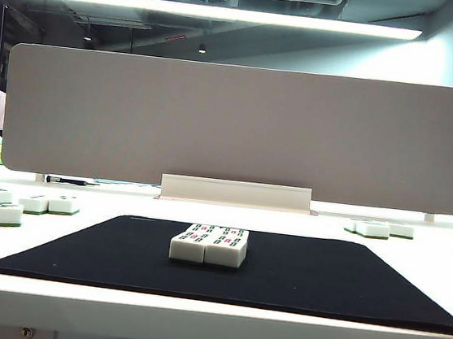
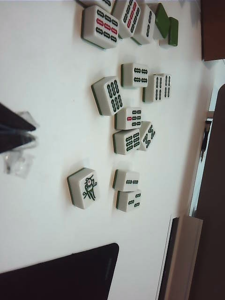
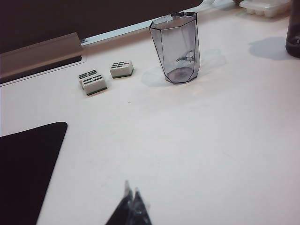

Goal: Arrange four mahjong tiles into a neat stack, creating two layers of paired tiles.

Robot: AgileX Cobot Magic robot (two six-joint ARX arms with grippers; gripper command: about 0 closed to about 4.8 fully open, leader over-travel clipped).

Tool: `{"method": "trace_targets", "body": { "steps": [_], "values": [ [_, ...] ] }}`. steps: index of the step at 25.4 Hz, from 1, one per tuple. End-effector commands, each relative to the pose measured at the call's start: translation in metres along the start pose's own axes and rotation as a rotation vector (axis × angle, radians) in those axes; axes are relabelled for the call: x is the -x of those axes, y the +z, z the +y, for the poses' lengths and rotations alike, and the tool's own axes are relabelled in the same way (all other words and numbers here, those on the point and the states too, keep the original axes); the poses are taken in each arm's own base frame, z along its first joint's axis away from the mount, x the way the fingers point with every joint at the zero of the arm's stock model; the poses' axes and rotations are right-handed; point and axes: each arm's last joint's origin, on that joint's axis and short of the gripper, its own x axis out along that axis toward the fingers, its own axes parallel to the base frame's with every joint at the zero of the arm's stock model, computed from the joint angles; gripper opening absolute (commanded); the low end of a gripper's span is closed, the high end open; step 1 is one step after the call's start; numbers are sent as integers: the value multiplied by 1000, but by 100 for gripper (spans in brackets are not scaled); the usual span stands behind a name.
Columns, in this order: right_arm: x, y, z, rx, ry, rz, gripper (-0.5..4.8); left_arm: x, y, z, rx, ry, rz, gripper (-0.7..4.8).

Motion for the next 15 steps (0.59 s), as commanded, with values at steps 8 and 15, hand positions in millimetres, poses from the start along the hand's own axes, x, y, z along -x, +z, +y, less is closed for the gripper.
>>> {"method": "trace_targets", "body": {
  "steps": [8, 15],
  "values": [
    [1, 2, 0, 27, 5, -20, -1, 0, -2, 0, -91, 2, 14, -5],
    [3, 9, 2, 22, 12, -46, -1, 0, -2, 0, -89, 2, 14, -5]
  ]
}}
